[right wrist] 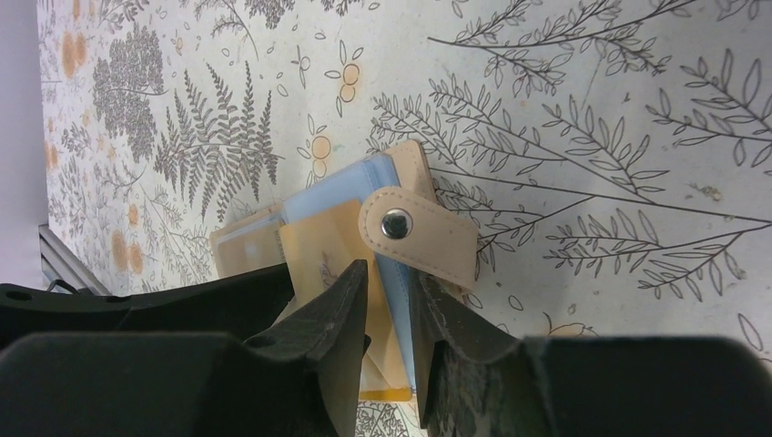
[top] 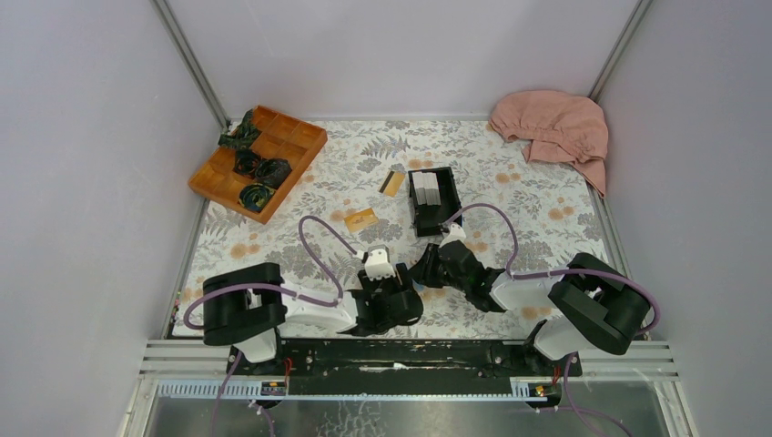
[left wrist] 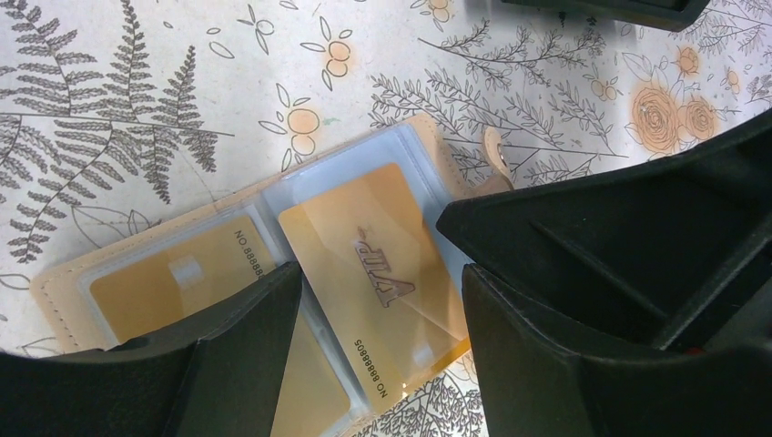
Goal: Put the credit cards into the card holder
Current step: Insert the credit card into the card holder.
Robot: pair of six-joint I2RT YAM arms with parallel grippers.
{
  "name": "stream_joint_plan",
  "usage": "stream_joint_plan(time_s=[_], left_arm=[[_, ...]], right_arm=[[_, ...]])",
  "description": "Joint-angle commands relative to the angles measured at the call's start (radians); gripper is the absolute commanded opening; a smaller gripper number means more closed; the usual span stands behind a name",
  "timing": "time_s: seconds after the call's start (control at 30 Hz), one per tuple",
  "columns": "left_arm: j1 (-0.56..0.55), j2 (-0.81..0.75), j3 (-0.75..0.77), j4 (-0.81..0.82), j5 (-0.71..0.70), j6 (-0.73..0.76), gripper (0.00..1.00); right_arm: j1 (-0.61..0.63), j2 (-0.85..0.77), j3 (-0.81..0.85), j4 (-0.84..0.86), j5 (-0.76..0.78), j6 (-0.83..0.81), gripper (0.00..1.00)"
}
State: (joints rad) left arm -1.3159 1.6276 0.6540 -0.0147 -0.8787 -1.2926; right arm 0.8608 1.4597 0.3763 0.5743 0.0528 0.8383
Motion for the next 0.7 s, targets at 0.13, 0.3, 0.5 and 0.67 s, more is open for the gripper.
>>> stream_joint_plan(time_s=[0.13,0.3,0.5,0.67], left_arm=[[0.075,0.063,0.007,0.162,0.063,0.070,0.73],[0.120,0.072,0.005,0.192,0.083,0.110,0.73],[0.168,0.078,-0.005,0.239,0.114,0.157,0.73],[0.195,0.080,-0.006,0.257,0.128,0.190,0.73]], right_arm=[[0.010,0.032,0.004,-0.064,-0.017,-0.007,0.32],[0.010,0.054,0.032,-0.073,-0.015,-0.009,0.32],[0.010,0.073,0.048,-0.067,-0.020,-0.012,0.32],[0.010,0.061,0.051,-0.080,-0.012,-0.013,0.32]])
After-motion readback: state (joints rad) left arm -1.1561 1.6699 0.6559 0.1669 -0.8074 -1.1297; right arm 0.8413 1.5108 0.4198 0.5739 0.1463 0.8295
